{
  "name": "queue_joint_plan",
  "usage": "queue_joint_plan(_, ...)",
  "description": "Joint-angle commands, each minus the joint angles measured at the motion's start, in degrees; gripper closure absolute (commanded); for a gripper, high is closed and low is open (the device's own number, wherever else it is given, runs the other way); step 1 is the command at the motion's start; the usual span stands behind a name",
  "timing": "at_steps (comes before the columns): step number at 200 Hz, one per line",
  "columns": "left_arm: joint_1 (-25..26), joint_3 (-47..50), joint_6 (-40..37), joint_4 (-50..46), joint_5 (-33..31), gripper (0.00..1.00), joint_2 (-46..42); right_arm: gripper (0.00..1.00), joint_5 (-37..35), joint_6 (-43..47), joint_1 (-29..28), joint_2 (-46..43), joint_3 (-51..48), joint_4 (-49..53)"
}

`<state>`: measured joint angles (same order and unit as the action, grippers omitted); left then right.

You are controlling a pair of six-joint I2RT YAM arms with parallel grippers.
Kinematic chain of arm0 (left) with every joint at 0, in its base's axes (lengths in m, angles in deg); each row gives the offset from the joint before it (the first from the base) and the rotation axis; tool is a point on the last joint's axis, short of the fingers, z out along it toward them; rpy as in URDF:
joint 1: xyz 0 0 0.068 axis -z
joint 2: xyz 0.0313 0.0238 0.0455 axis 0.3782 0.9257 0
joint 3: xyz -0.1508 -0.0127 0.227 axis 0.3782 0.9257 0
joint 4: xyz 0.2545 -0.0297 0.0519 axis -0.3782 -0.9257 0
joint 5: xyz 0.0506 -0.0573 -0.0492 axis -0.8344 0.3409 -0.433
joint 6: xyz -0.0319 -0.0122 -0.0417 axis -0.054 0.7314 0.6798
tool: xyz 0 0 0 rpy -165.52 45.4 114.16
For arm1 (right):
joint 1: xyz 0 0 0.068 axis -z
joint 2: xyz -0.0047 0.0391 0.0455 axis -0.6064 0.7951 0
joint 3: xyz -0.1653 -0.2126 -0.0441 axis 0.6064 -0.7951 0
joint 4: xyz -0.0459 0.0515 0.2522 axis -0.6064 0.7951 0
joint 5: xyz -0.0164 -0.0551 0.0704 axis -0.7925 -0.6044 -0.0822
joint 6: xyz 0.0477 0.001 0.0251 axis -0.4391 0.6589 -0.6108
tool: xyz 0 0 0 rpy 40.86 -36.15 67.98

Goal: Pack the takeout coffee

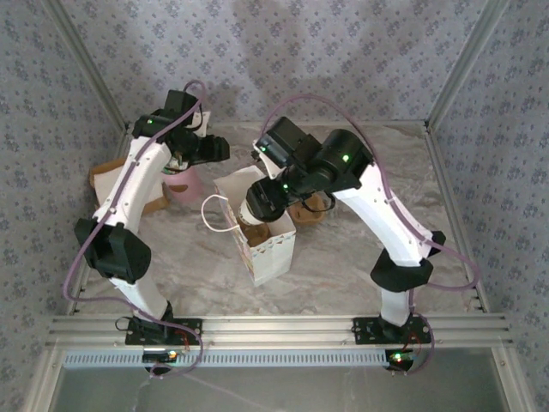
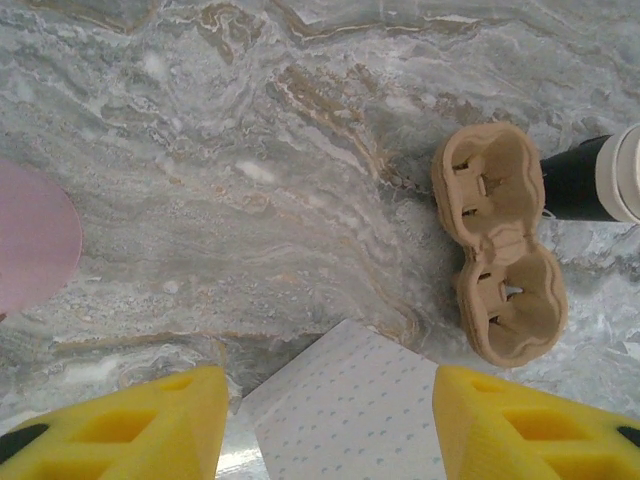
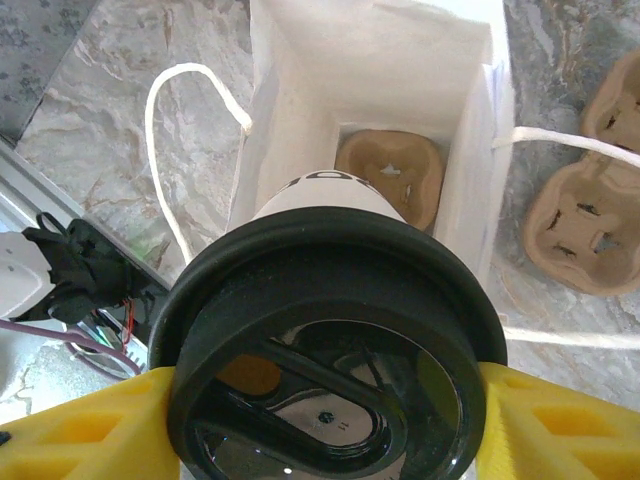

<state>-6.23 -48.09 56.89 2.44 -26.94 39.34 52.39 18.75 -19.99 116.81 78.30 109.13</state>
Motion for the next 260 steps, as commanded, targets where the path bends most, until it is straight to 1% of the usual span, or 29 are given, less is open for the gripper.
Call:
queue_joint_plan(1, -0.2, 1.8, -1.4, 0.5, 0.9, 0.44, -0.7, 0.33, -0.2, 0.4, -0.6, 1.7, 1.6, 9.0)
queue_joint_plan(28, -0.2, 4.3, -1.2, 1.8, 1.7, 0.44, -1.1, 0.33, -0.7, 0.6, -1.2, 3.1, 1.4, 10.9)
queue_joint_plan(73, 1.1, 8.6, -0.8, 3.5, 2.6, 0.45, -1.4, 0.34, -0.4, 0.6, -1.8, 2.7, -2.5, 11.1)
queue_joint_plan(163, 5.0, 14.3, 1.2, 6.8, 3.7, 0.45, -3.4, 0.34, -1.7, -0.3, -2.7, -0.7, -11.6, 11.2)
queue_joint_plan(218, 7.8, 17.9, 3.1, 9.5, 4.4, 0.45, -4.9, 0.35, -1.6, -0.8, -3.5, -2.4, -15.5, 11.2)
queue_joint_plan(260, 8.2, 20.0, 4.0, 11.5, 4.6, 0.46, -6.6, 0.35, -1.4, -1.2, -4.1, -3.6, -19.1, 11.2)
